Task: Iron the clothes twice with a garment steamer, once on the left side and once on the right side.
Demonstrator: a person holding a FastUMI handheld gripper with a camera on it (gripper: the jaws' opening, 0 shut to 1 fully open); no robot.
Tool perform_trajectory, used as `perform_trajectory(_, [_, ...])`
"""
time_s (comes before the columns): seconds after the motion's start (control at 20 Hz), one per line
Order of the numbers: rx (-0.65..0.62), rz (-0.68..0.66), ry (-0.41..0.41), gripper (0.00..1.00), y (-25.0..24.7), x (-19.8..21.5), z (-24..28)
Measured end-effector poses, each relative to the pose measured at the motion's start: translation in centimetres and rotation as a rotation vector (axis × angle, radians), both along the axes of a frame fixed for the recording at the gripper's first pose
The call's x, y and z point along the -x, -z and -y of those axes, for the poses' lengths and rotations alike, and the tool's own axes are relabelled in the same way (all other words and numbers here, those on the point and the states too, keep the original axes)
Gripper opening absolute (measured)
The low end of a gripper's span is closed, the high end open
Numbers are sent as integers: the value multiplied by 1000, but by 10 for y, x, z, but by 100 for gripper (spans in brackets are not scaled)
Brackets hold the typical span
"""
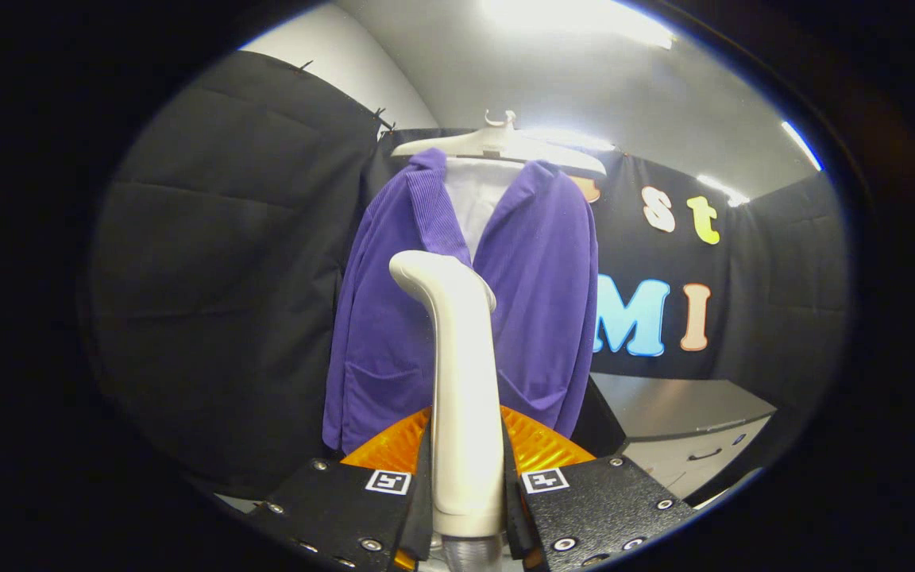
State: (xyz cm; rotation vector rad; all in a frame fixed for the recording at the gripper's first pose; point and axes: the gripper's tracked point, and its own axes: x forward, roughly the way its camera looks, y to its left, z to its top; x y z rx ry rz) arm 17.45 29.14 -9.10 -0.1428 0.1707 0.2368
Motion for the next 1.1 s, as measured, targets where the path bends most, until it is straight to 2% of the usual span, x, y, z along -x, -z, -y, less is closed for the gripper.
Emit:
perform_trajectory(0.3, [-2,101,7,36,-41,-41,-38])
perform_trajectory(0.55, [53,158,7,36,-52,-61,-60])
perform_trajectory(1.1, [201,49,-40,36,28,-88,-53])
